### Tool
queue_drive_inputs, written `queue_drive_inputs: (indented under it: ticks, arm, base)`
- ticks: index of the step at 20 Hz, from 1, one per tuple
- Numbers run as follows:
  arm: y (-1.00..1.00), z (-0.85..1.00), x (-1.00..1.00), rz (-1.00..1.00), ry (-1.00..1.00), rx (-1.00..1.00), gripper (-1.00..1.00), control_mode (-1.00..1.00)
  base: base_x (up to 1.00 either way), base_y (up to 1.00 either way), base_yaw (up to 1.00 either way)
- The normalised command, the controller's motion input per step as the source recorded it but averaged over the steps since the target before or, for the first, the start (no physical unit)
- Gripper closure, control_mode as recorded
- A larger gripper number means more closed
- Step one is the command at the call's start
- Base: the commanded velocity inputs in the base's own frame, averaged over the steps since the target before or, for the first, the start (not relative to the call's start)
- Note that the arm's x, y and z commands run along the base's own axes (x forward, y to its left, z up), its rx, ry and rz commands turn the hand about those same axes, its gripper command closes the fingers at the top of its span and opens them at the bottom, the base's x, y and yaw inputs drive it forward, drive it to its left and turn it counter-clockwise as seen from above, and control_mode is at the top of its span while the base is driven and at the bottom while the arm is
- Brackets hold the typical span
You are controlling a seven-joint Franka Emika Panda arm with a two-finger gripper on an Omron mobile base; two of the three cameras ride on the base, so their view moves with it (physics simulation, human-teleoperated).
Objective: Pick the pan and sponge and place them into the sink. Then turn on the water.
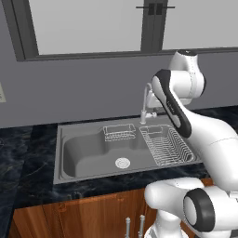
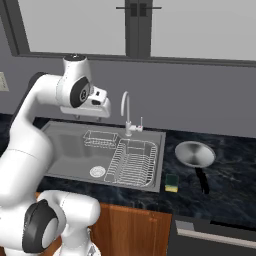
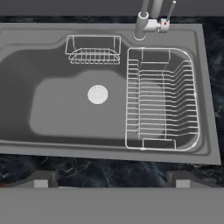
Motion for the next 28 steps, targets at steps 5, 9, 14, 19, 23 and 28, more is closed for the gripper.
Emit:
queue_drive_inputs:
  ticks: [5,9,14,19,23,28]
  arm:
    - [-0.10,0.00,-0.10,0.00,0.00,-0.01,-1.00,-1.00]
    - [-0.14,0.00,-0.14,0.00,0.00,-0.03,-1.00,-1.00]
    - [-0.23,0.03,-0.20,0.00,0.03,-0.02,-1.00,-1.00]
    - [-0.28,0.01,-0.18,0.00,0.07,-0.04,-1.00,-1.00]
    - [-0.31,0.00,-0.19,0.00,0.08,-0.03,-1.00,-1.00]
    - [-0.32,0.00,-0.15,0.00,0.09,-0.03,-1.00,-1.00]
  base:
    - [0.00,0.00,0.00]
    - [0.00,0.00,0.00]
    - [0.00,0.00,0.00]
    - [0.00,0.00,0.00]
    - [0.00,0.00,0.00]
    - [0.00,0.00,0.00]
